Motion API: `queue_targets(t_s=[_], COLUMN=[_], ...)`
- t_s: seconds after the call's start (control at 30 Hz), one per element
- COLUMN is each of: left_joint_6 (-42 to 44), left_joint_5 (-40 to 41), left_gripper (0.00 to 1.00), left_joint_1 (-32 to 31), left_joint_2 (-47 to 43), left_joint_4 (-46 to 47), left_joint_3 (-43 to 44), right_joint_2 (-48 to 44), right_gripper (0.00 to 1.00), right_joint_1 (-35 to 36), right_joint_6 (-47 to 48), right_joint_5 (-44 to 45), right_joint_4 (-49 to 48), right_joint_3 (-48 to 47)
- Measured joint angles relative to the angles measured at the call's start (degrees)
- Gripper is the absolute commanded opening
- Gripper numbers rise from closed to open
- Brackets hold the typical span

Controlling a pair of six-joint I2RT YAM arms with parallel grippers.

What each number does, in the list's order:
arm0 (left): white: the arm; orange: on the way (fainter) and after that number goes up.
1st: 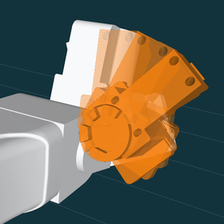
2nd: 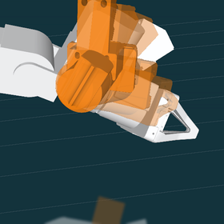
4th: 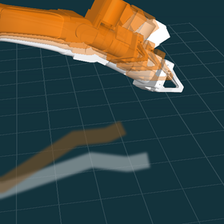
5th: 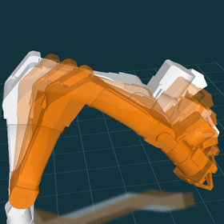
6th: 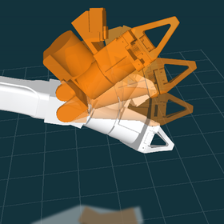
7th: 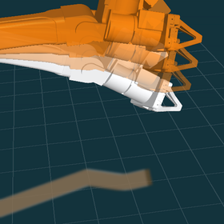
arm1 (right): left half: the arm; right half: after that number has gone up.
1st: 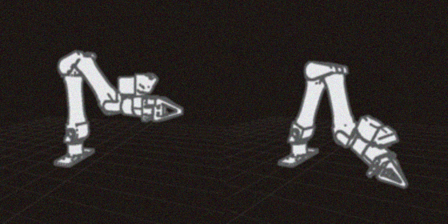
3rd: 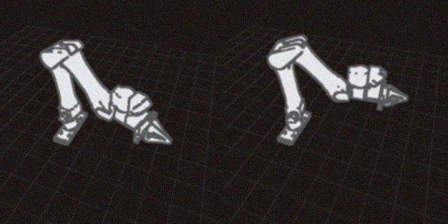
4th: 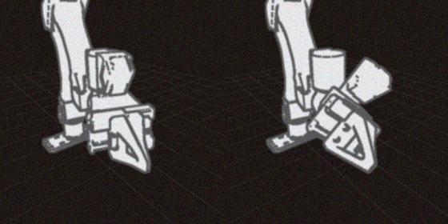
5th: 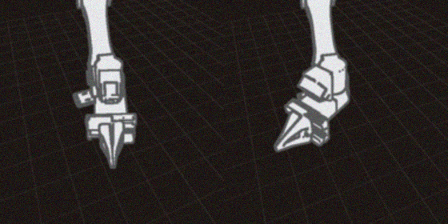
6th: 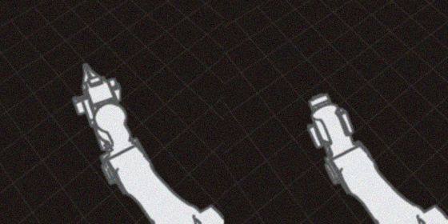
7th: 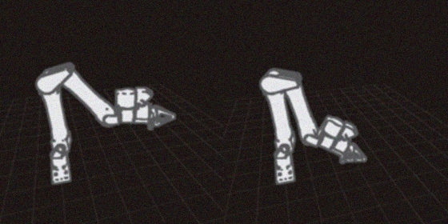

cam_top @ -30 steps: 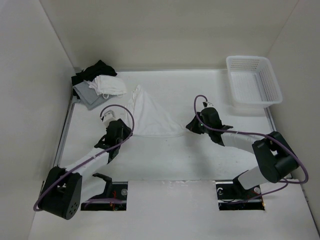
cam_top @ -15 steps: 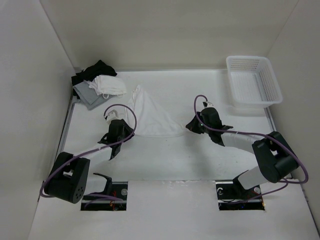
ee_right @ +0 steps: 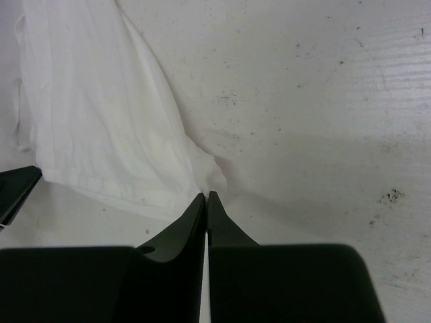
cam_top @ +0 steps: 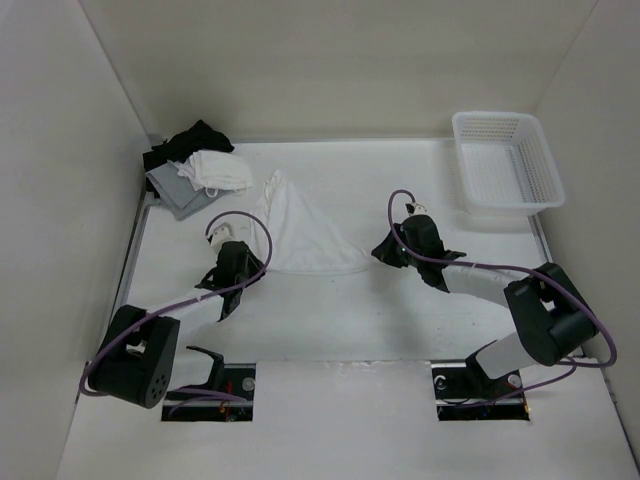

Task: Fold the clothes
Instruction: Flatten the tank top out

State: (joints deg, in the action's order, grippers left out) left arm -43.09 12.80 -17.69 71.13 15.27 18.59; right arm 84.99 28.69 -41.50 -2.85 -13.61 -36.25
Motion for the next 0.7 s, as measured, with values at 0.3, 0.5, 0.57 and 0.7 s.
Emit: queue_targets(t_s=[0.3,0.5,0.57,0.7], left_joint_6=[0.3,0.3,0.3,0.3], left_joint_5=[-0.3,-0.4,-0.4,-0.6], left_gripper=[0.25,0.16,0.12,0.04], left_joint_1=[-0.1,-0.5,-0.9,-1.1], left_joint_2=[2.7,3.3,3.7,4.1], left_joint_4=[2.4,2.7,3.0,3.1], left_joint_3=[0.5,0.5,0.6,0.8], right_joint_2=[0.0,0.0,0.0,0.0], right_gripper=[0.04,0.04,0.04,0.04], right_joint_1=[0.0,0.0,0.0,0.0], right_joint_6=[0.2,0.3,0.3,0.4], right_joint_5=[0.0,0.0,-0.1,-0.2], right_joint_4=[-0.1,-0.2,-0.2,-0.2], right_joint_3=[0.0,0.0,0.0,0.0])
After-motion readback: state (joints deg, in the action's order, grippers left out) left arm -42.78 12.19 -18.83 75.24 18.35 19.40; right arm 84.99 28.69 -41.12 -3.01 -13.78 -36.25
